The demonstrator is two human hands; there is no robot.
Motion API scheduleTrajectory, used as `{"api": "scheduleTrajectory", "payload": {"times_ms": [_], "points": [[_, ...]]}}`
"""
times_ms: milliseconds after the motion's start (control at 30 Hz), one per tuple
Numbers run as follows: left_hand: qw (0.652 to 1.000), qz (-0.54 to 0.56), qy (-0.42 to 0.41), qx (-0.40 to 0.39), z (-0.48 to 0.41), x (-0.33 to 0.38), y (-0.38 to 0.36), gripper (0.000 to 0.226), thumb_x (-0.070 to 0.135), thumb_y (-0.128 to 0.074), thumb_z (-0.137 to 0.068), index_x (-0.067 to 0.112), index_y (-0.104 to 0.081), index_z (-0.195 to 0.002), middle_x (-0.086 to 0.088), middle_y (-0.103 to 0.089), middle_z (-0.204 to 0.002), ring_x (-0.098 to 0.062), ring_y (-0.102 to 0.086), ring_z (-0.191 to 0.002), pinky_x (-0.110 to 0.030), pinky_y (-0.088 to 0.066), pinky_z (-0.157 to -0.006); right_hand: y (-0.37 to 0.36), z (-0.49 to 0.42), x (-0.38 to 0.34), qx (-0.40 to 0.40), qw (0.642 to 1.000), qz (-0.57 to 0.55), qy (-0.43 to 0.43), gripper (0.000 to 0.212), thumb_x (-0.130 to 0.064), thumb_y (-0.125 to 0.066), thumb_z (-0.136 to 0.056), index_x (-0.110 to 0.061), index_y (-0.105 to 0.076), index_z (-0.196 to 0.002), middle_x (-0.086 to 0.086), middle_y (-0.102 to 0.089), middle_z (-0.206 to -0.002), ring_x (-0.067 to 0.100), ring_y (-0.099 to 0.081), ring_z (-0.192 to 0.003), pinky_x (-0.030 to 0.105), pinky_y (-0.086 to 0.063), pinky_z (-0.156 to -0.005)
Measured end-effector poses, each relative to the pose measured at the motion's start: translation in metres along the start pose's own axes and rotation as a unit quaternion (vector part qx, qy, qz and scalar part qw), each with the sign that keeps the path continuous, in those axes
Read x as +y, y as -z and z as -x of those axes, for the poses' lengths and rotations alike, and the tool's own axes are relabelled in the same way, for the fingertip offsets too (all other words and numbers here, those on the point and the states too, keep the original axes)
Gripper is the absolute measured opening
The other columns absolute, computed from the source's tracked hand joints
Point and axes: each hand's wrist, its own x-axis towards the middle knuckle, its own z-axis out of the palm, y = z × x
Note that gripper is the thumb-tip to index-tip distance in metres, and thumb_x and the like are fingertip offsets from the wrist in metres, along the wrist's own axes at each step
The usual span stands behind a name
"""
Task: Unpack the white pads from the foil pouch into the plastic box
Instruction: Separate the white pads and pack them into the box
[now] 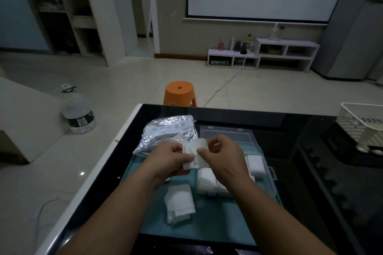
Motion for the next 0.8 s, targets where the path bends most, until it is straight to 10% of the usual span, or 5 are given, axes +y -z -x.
{"api": "scheduleTrajectory", "payload": {"times_ms": [600, 800], "points": [[0.999, 0.022, -0.026, 0.002, -0.016, 0.003, -0.007, 0.02, -0.006, -0.067, -0.082, 0.002, -0.064, -0.099, -0.01, -0.071, -0.086, -0.018, -0.07, -0.07, -0.026, -0.056, -0.058, 0.01, -0.023, 0.008, -0.01, 0.998, 0.054, 0.025, 0.013, -0.026, -0.071, -0.084, -0.026, -0.06, -0.078, -0.005, -0.064, -0.079, 0.014, -0.061, -0.076, 0.029, -0.051, -0.065], [0.999, 0.023, -0.025, 0.024, -0.018, 0.001, -0.007, 0.016, -0.009, -0.064, -0.082, -0.001, -0.063, -0.097, -0.017, -0.069, -0.091, -0.022, -0.069, -0.07, -0.027, -0.056, -0.057, 0.01, -0.025, 0.01, 0.001, 1.0, 0.014, 0.002, 0.013, -0.015, -0.064, -0.085, -0.023, -0.057, -0.077, -0.001, -0.066, -0.083, 0.02, -0.065, -0.08, 0.049, -0.058, -0.073]]}}
